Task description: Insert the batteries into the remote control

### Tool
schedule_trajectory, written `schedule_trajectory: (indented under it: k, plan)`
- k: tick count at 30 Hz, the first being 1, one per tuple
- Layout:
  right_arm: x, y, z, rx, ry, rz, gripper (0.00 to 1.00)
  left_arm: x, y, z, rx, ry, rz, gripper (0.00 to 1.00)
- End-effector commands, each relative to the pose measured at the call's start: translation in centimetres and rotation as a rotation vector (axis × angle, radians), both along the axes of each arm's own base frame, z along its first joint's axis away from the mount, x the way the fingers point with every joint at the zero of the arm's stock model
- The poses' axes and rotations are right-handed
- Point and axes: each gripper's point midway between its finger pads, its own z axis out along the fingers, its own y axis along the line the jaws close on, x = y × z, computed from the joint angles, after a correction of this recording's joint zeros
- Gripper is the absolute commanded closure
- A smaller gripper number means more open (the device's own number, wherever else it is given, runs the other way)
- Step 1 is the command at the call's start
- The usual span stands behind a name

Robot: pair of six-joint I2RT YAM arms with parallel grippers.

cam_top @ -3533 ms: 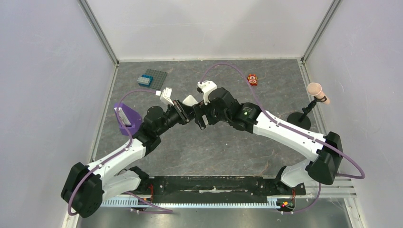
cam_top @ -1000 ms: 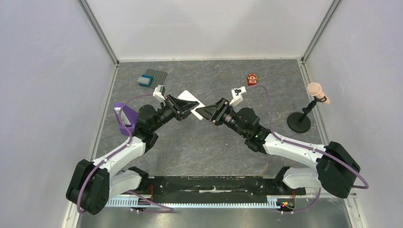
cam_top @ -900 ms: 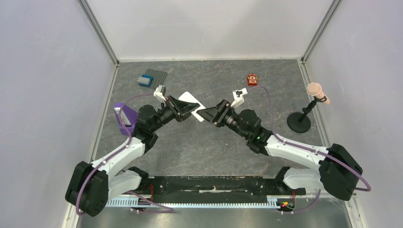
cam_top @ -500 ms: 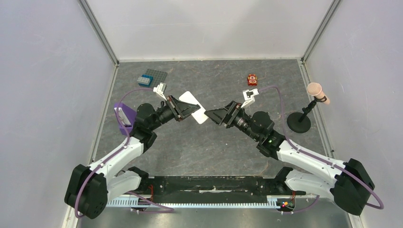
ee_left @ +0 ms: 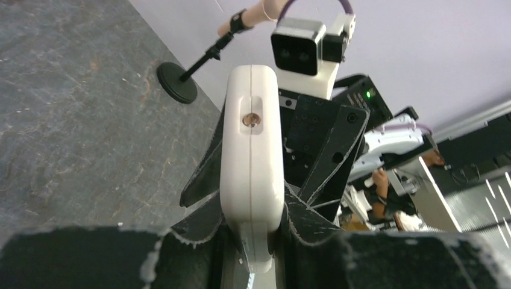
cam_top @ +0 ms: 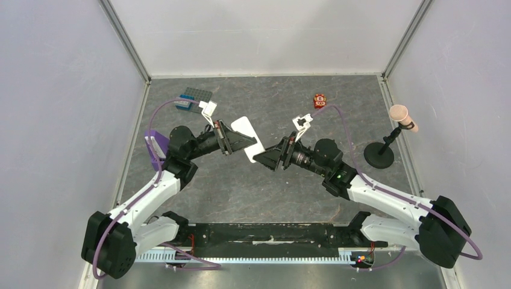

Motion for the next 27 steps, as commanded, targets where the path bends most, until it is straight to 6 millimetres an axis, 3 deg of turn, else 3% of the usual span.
schedule_trajectory:
  k: [1, 8, 19, 22, 24, 27]
  plan:
    - [-0.6, 0.8, 3.0, -0.020, -0.156, 0.087, 0.21, -2.3, -0.4, 2.0, 0.030, -0.170, -0.154, 0.98]
    - [-1.0, 1.3, 2.9, -0.092, -0.226, 0.154, 0.25, -2.9, -0.6, 2.3, 0.022, -0.137, -0.210, 0.98]
    - [-2.4, 2.0, 2.5, -0.074, -0.242, 0.255, 0.51, -4.0, -0.6, 3.6, -0.003, -0.153, -0.264, 0.98]
    - [-2.5, 2.1, 2.9, -0.068, -0.249, 0.263, 0.54, -4.3, -0.6, 3.6, -0.002, -0.160, -0.280, 0.98]
    - [-2.5, 2.2, 3.3, -0.062, -0.251, 0.266, 0.52, -4.5, -0.6, 3.5, 0.004, -0.166, -0.298, 0.98]
    - [-2.4, 2.4, 3.9, -0.062, -0.256, 0.267, 0.39, -5.1, -0.5, 3.4, 0.017, -0.206, -0.335, 0.98]
